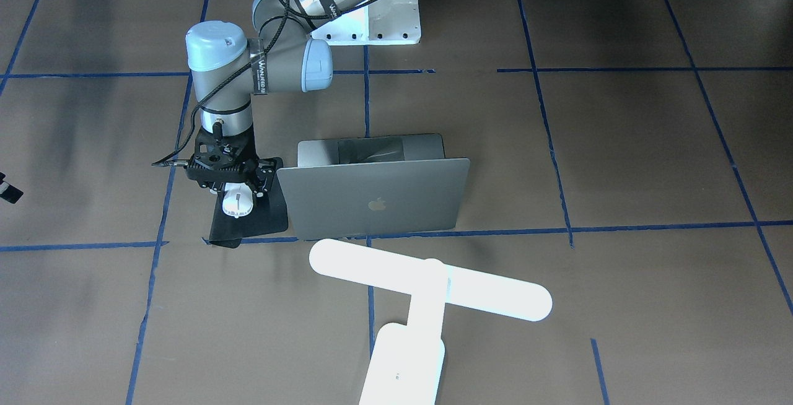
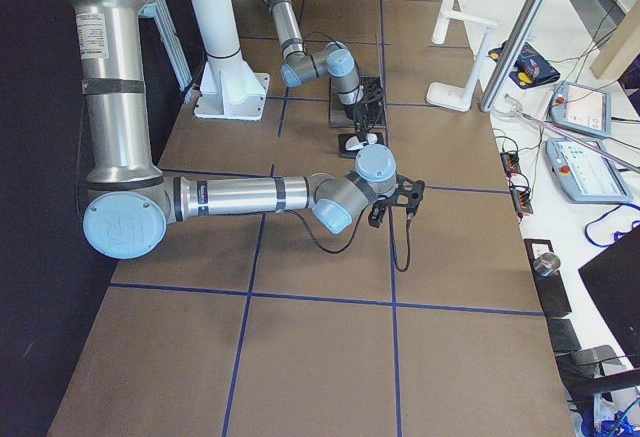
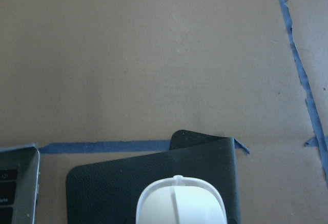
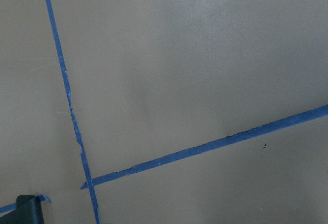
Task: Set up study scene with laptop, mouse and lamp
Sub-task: 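Carry the white mouse with the left gripper onto the black mouse pad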
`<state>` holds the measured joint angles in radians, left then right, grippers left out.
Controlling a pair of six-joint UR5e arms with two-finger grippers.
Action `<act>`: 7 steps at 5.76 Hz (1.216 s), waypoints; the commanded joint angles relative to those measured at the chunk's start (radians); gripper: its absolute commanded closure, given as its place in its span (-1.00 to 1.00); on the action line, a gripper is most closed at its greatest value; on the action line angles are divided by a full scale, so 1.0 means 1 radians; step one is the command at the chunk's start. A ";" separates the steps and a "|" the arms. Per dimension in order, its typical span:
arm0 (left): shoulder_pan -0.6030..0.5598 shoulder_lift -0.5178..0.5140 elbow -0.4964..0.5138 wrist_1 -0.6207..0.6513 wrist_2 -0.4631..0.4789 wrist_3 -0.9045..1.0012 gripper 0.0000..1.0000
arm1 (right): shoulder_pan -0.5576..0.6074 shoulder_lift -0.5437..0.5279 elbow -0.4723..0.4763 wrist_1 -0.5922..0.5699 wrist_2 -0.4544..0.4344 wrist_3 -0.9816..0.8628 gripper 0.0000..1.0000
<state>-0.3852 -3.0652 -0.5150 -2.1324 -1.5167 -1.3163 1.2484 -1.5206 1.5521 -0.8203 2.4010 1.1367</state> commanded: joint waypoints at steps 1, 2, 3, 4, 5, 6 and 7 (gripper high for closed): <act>-0.001 -0.001 -0.003 0.000 0.000 -0.006 0.49 | -0.003 0.000 -0.003 0.000 0.000 0.000 -1.00; -0.015 0.000 -0.004 0.002 0.001 0.002 0.49 | -0.003 0.000 -0.003 0.000 0.000 0.000 -1.00; -0.020 0.002 -0.002 0.002 0.001 0.003 0.35 | -0.003 0.000 -0.001 0.000 0.000 0.002 -1.00; -0.020 0.005 -0.002 0.006 0.003 0.003 -0.29 | -0.003 0.000 -0.001 0.000 0.000 0.000 -1.00; -0.018 0.008 -0.002 0.006 0.001 0.000 -0.67 | -0.003 0.002 -0.001 0.000 0.000 0.002 -1.00; -0.018 0.010 -0.003 0.006 0.001 -0.004 -0.99 | -0.004 0.002 -0.001 0.000 0.000 0.000 -1.00; -0.020 0.008 -0.007 0.006 0.001 -0.003 -1.00 | -0.004 0.000 -0.001 0.000 0.000 0.000 -1.00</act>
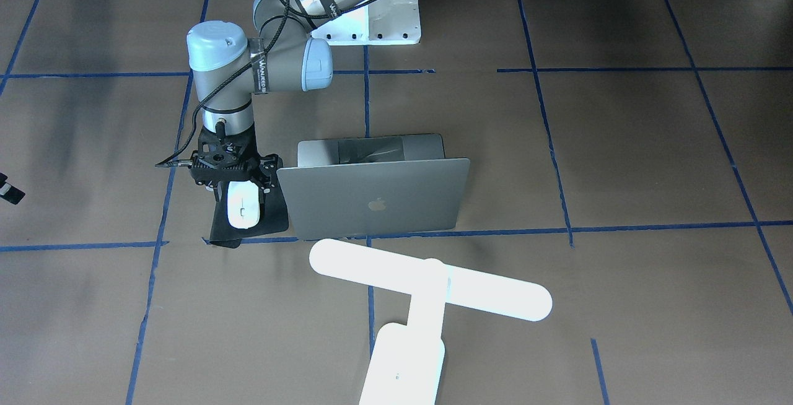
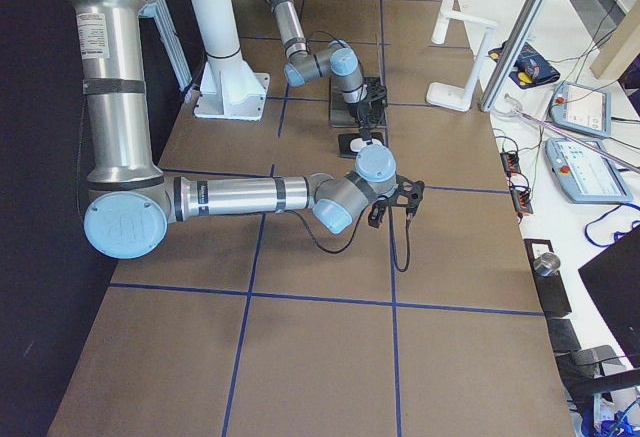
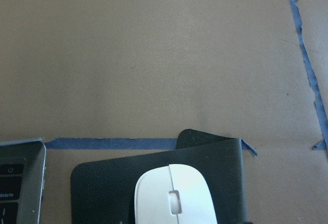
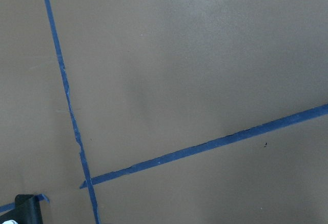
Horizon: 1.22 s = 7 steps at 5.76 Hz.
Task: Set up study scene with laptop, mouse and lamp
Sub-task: 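Carry the white mouse with the left gripper onto the black mouse pad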
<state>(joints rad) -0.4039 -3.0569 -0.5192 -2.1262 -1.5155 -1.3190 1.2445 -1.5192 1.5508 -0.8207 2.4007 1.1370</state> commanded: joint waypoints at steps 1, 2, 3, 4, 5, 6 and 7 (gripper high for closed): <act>-0.003 0.000 -0.021 0.002 0.000 -0.002 -0.99 | 0.000 -0.001 0.000 0.000 0.002 0.000 -1.00; -0.004 0.001 -0.095 0.037 -0.003 -0.002 -0.99 | 0.000 -0.003 0.000 0.000 0.002 0.000 -1.00; -0.006 0.033 -0.220 0.123 -0.020 -0.002 -0.99 | 0.001 -0.003 0.002 0.000 0.003 0.000 -1.00; -0.006 0.152 -0.443 0.158 -0.037 -0.002 -0.99 | 0.004 -0.007 -0.003 0.000 0.018 0.000 -1.00; -0.007 0.264 -0.670 0.269 -0.041 0.003 -0.99 | 0.016 -0.015 0.000 0.000 0.020 0.000 -1.00; -0.024 0.311 -0.777 0.305 -0.087 0.006 -0.99 | 0.029 -0.019 0.005 0.002 0.021 0.000 -1.00; -0.039 0.361 -0.848 0.307 -0.104 0.009 -0.99 | 0.033 -0.025 0.008 0.003 0.021 -0.002 -1.00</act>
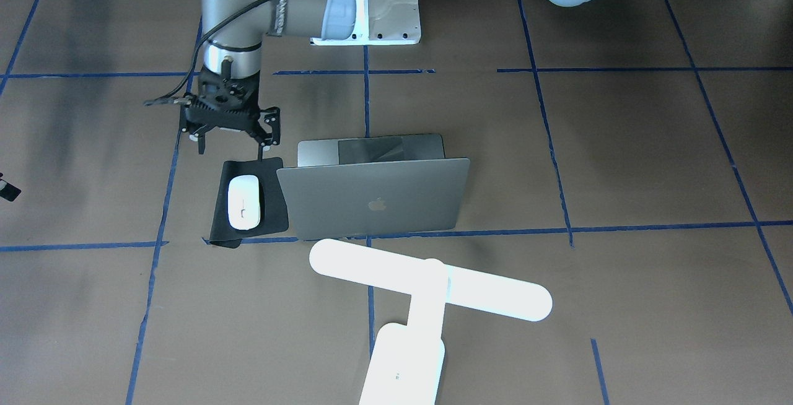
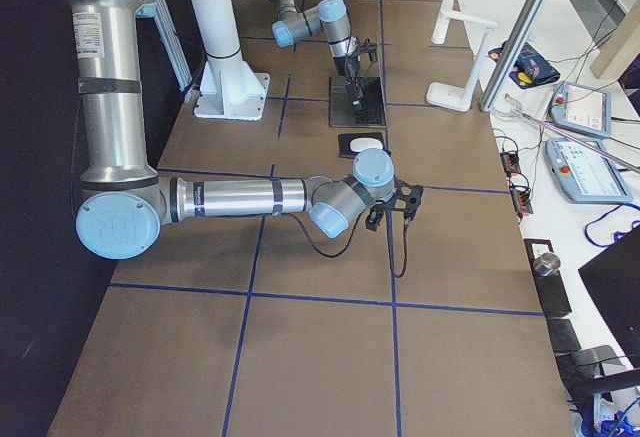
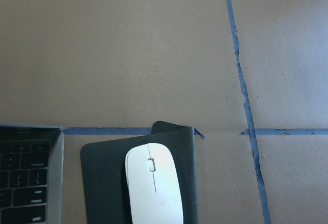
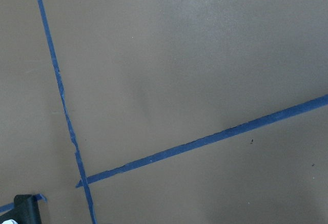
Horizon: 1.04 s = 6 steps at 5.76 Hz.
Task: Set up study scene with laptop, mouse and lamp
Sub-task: 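Carry the white mouse with the left gripper onto the black mouse pad, then release the mouse and withdraw the left arm away from the laptop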
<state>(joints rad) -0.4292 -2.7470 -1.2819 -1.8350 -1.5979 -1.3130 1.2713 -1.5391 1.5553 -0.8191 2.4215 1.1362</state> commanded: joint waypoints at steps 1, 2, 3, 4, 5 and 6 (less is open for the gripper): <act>-0.045 0.172 -0.241 0.040 -0.075 0.009 -0.99 | 0.020 -0.018 0.008 0.001 0.013 -0.007 -1.00; -0.092 0.291 -0.383 0.043 -0.152 0.026 -0.99 | 0.028 -0.024 0.009 0.001 0.013 -0.016 -1.00; -0.121 0.419 -0.515 0.045 -0.172 0.081 -0.99 | 0.055 -0.048 0.012 0.001 0.014 -0.103 -1.00; -0.172 0.567 -0.633 0.046 -0.215 0.153 -0.99 | 0.087 -0.079 0.014 0.000 0.013 -0.221 -1.00; -0.231 0.657 -0.677 0.058 -0.262 0.220 -0.99 | 0.111 -0.122 0.012 0.000 0.011 -0.356 -1.00; -0.284 0.761 -0.701 0.059 -0.266 0.320 -0.99 | 0.129 -0.154 0.005 -0.005 0.004 -0.524 -1.00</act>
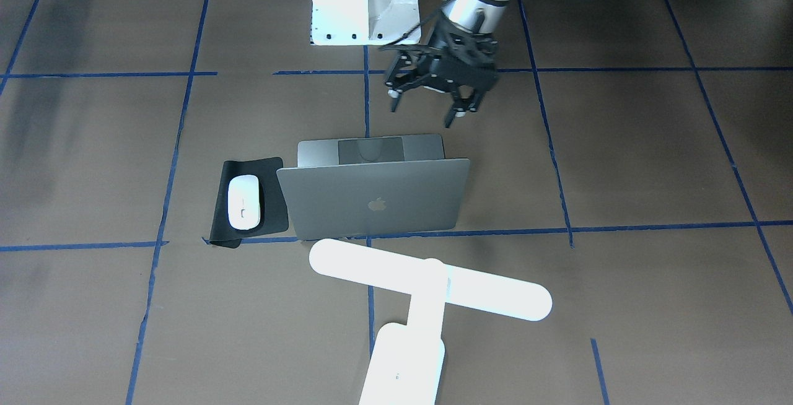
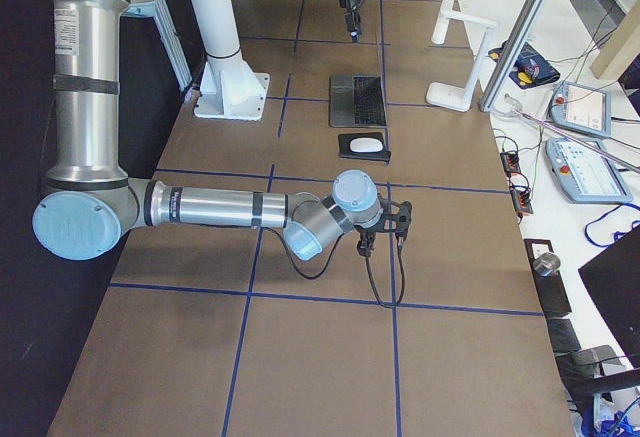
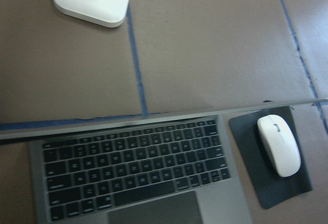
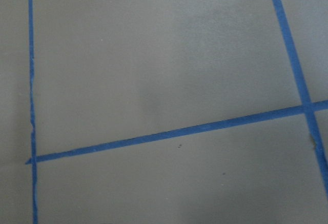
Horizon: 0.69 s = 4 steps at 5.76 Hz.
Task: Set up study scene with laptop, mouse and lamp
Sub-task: 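Release the mouse and withdraw the left arm away from the laptop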
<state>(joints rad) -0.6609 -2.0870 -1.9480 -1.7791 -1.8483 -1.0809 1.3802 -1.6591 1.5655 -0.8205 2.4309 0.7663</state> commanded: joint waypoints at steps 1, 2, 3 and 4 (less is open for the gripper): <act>-0.110 0.204 -0.049 0.003 -0.047 0.190 -0.99 | 0.054 -0.033 -0.004 -0.087 -0.007 -0.315 -1.00; -0.196 0.273 -0.045 0.006 -0.086 0.335 -0.99 | 0.115 -0.016 0.008 -0.249 0.002 -0.525 -1.00; -0.298 0.313 -0.039 0.077 -0.129 0.556 -0.99 | 0.166 0.036 0.020 -0.454 0.002 -0.721 -1.00; -0.392 0.349 -0.034 0.177 -0.140 0.754 -0.99 | 0.192 0.070 0.019 -0.586 0.002 -0.848 -1.00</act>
<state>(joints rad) -0.9628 -1.7760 -1.9863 -1.6844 -1.9688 -0.5163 1.5391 -1.6248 1.5822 -1.2618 2.4323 0.0622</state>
